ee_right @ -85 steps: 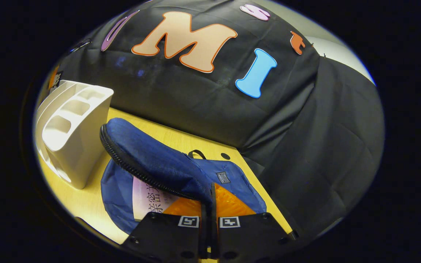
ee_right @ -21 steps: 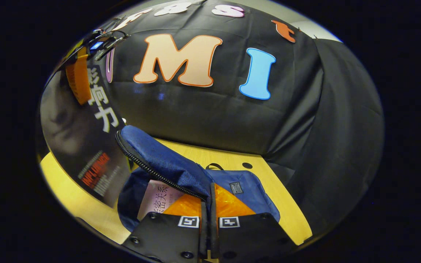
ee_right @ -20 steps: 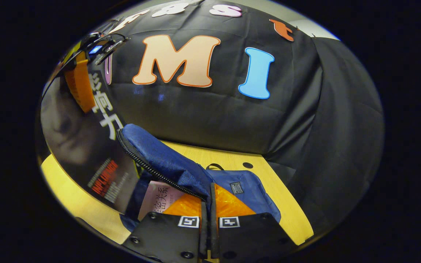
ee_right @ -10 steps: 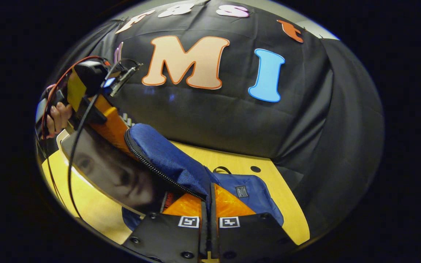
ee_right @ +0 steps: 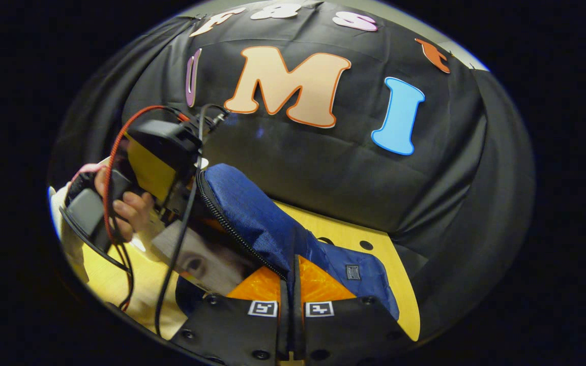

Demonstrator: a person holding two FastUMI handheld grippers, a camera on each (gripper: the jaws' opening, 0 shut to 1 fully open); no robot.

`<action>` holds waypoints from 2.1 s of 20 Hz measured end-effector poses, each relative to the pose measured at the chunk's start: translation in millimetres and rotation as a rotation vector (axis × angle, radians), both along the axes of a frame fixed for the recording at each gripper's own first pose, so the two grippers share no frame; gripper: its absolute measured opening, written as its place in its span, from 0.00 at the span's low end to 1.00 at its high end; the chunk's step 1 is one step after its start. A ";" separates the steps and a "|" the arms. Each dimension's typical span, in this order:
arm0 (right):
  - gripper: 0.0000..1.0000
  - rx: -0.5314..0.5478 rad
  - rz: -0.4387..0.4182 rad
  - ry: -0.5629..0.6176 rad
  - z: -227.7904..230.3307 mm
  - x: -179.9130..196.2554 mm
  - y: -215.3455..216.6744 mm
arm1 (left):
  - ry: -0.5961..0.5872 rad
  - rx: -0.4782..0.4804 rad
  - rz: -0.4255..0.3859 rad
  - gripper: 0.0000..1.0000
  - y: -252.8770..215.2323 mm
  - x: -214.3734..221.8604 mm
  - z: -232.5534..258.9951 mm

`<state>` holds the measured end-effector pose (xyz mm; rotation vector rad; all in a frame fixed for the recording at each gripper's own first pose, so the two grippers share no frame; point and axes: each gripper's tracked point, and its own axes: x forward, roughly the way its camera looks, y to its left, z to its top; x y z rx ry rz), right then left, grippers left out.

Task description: Open the schoolbag, grab two books from the bookshelf and put them into the schoolbag.

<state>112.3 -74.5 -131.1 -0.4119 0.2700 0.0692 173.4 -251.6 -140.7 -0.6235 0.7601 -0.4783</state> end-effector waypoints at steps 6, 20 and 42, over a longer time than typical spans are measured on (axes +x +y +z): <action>0.06 0.014 0.020 -0.021 4.6 5.2 3.9 | -0.001 -0.087 -0.065 0.41 -33.6 18.4 -26.6; 0.06 0.018 -0.035 -0.033 8.7 0.7 -14.7 | -0.001 0.112 -0.010 0.96 -20.4 0.5 -45.9; 0.42 0.278 0.058 0.208 -76.2 -39.5 10.7 | -0.051 0.277 0.303 0.96 109.4 -142.6 22.6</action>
